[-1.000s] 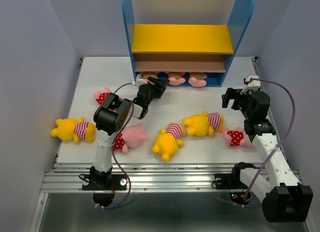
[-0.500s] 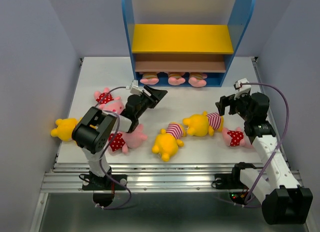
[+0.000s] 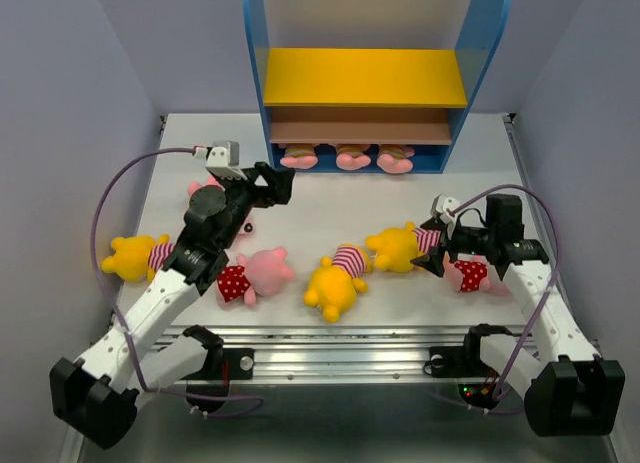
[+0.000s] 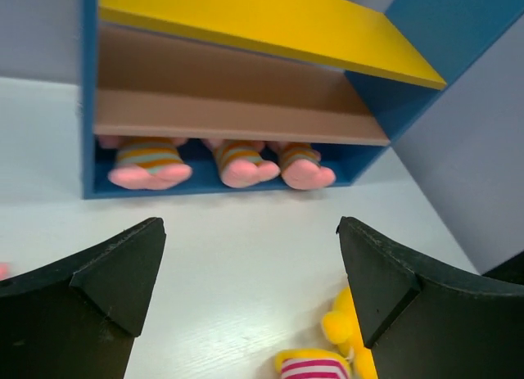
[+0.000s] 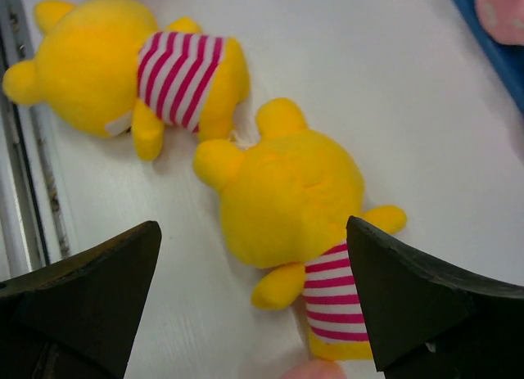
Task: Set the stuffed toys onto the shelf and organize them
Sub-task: Grab a stuffed toy with the right arm
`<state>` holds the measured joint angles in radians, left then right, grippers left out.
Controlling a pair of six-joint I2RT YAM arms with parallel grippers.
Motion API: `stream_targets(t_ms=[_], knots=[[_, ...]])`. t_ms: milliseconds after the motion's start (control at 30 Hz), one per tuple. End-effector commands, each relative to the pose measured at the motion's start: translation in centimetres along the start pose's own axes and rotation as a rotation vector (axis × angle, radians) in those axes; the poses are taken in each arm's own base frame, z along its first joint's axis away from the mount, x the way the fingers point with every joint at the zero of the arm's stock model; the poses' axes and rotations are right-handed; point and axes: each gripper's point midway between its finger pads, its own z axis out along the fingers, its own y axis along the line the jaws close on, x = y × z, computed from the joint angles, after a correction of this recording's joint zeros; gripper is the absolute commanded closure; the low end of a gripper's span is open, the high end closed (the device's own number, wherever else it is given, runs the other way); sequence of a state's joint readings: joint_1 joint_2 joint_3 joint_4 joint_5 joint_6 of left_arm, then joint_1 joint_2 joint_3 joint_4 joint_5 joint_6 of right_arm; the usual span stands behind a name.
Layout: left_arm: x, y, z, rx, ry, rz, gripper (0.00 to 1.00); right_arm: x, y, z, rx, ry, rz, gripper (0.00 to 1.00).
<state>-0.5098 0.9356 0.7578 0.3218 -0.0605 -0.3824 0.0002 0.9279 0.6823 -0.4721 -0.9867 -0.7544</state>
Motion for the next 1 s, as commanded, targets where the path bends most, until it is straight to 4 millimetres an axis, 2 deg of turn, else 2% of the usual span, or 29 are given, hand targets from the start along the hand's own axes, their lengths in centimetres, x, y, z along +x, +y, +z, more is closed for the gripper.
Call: stream_targets(t_ms=[0, 33, 100, 133, 233, 433, 567, 733, 967], knots=[[-0.9, 3.3, -3.2, -0.133, 0.043, 0.252, 0.02, 0.7, 4.1, -0.9, -0.231, 0.03, -0.073, 0.0], [-0.6, 3.5, -3.9, -0.132, 0.057, 0.275, 0.02, 0.1, 3.1, -1.3, -0.224, 0.062, -0.164, 0.0], [0.6, 4.2, -4.4, -0.142, 0.093, 0.301, 0.02, 0.8, 3.2, -1.8, -0.262, 0.129, -0.142, 0.0], [0.9, 4.4, -4.6, -0.146, 0.102, 0.307, 0.02, -0.1, 2.7, -2.1, -0.257, 0.136, -0.159, 0.0], [2.0, 5.0, -5.1, -0.154, 0.127, 0.317, 0.02, -0.7, 2.1, -2.4, -0.24, 0.153, -0.166, 0.0], [1.3, 5.0, -5.7, -0.153, 0.103, 0.327, 0.02, -1.7, 0.7, -2.1, -0.178, 0.186, -0.217, 0.0], [1.2, 4.9, -6.0, -0.149, 0.093, 0.324, 0.02, -1.5, 1.0, -0.8, -0.22, 0.241, -0.234, 0.0], [1.2, 5.0, -6.3, -0.148, 0.083, 0.318, 0.02, 0.0, 1.1, 2.2, -0.236, 0.34, -0.321, 0.0], [1.5, 5.3, -6.2, -0.162, 0.091, 0.316, 0.02, 0.5, 1.3, 5.4, -0.28, 0.353, -0.339, 0.01]])
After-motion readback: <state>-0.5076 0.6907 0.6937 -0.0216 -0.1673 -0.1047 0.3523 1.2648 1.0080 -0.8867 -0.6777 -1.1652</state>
